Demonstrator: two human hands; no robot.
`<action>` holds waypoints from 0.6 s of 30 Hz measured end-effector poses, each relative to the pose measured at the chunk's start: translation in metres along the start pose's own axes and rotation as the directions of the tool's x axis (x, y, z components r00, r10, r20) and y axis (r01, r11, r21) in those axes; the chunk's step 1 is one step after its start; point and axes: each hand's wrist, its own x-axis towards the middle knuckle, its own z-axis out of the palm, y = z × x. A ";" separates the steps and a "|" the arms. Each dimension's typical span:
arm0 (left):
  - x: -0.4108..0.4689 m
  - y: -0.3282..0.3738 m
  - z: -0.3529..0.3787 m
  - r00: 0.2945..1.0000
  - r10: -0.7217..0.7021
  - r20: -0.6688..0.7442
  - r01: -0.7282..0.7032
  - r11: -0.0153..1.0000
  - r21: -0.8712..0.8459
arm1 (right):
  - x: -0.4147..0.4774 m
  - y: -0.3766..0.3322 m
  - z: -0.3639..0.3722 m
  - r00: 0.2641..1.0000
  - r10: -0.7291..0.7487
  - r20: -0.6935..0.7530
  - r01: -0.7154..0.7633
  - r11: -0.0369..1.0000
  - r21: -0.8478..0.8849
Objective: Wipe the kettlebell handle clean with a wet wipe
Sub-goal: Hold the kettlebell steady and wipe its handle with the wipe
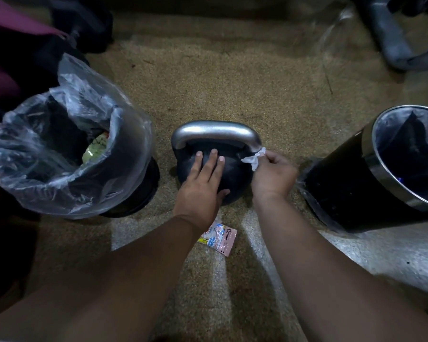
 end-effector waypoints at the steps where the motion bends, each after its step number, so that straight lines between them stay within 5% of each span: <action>1: 0.001 0.000 0.000 1.000 0.005 0.000 -0.005 1.000 0.004 | 0.001 -0.002 0.000 1.000 -0.024 0.008 0.024 1.000 -0.008; 18: 0.001 0.000 -0.002 1.000 0.002 0.014 -0.002 1.000 -0.011 | 0.002 -0.010 -0.001 0.998 -0.060 0.004 0.060 0.998 0.014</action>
